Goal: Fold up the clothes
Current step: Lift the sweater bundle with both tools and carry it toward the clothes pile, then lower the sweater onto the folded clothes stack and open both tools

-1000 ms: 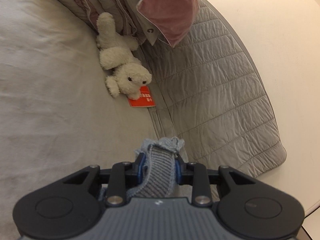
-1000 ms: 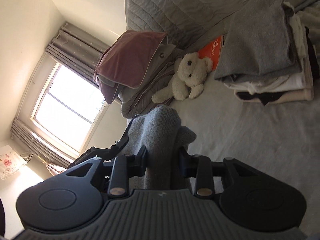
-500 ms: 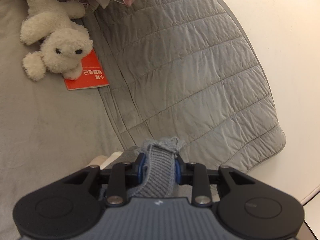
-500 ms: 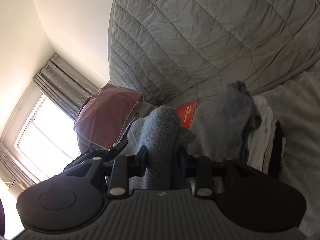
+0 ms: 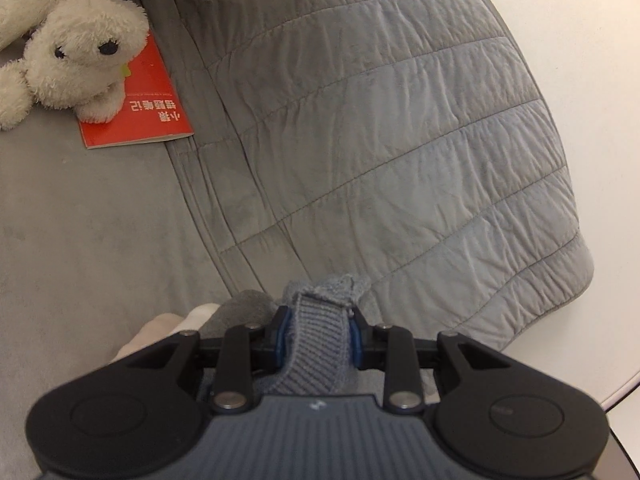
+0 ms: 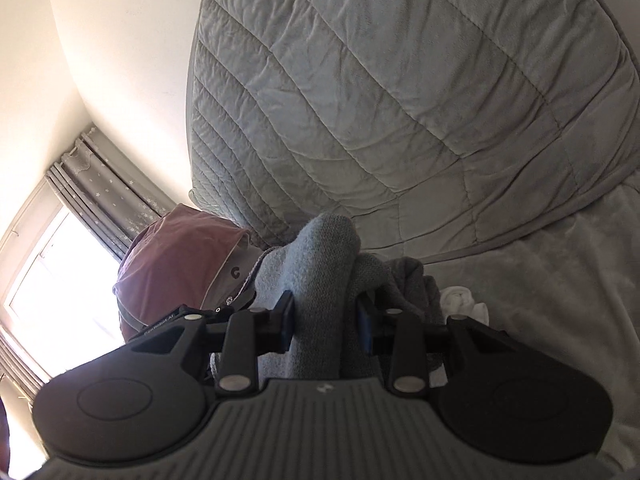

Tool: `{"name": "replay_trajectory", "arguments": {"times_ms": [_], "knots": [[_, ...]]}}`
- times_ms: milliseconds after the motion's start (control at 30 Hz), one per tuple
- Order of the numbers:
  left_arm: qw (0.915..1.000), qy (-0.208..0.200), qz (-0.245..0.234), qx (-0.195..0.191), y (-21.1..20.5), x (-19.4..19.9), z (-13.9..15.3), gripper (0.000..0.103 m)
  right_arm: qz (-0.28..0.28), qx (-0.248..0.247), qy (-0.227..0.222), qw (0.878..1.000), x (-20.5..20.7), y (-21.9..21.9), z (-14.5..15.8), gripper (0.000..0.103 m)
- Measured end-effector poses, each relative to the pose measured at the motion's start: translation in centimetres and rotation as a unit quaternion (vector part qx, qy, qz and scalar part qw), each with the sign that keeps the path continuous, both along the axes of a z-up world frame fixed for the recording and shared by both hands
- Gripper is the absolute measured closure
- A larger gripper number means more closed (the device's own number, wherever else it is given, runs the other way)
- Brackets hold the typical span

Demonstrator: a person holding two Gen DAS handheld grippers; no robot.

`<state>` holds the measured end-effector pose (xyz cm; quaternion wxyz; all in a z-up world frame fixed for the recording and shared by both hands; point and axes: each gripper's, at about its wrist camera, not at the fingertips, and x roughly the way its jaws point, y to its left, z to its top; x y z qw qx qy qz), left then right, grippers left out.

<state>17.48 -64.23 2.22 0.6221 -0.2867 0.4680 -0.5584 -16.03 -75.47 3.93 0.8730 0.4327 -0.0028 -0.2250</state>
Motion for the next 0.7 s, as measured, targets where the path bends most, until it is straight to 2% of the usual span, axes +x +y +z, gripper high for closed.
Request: {"name": "replay_trajectory", "arguments": {"times_ms": [133, 233, 300, 400, 500, 633, 700], "knots": [[0.9999, -0.005, 0.009, 0.007, -1.0, 0.7, -1.6, 0.070, -0.009, -0.024, 0.003, 1.000, 0.4, -0.5, -1.3, 0.062], [0.9997, -0.012, 0.017, 0.010, -1.5, 0.7, -1.9, 0.064, -0.016, -0.049, 0.009, 0.999, 0.7, -0.3, -1.7, 0.054], [0.9996, -0.018, 0.021, 0.008, -1.5, 0.8, -1.5, 0.062, -0.015, -0.062, 0.014, 0.998, 0.7, 0.0, -1.5, 0.046], [0.9985, -0.049, 0.025, 0.002, -0.6, 0.6, -0.4, 0.062, -0.030, -0.099, 0.028, 0.994, 0.2, 0.8, -0.7, 0.035], [0.9946, -0.093, 0.047, -0.007, 0.6, 0.2, 1.0, 0.062, -0.049, -0.139, 0.039, 0.988, -0.2, 1.5, 0.0, 0.035], [0.9804, -0.178, 0.082, -0.022, 1.9, -0.8, 3.3, 0.062, -0.089, -0.216, 0.057, 0.971, -0.5, 2.9, 1.3, 0.035], [0.9722, -0.215, 0.084, -0.037, 2.1, -1.6, 4.2, 0.062, -0.100, -0.259, 0.065, 0.959, -0.3, 3.6, 1.9, 0.046]]}}
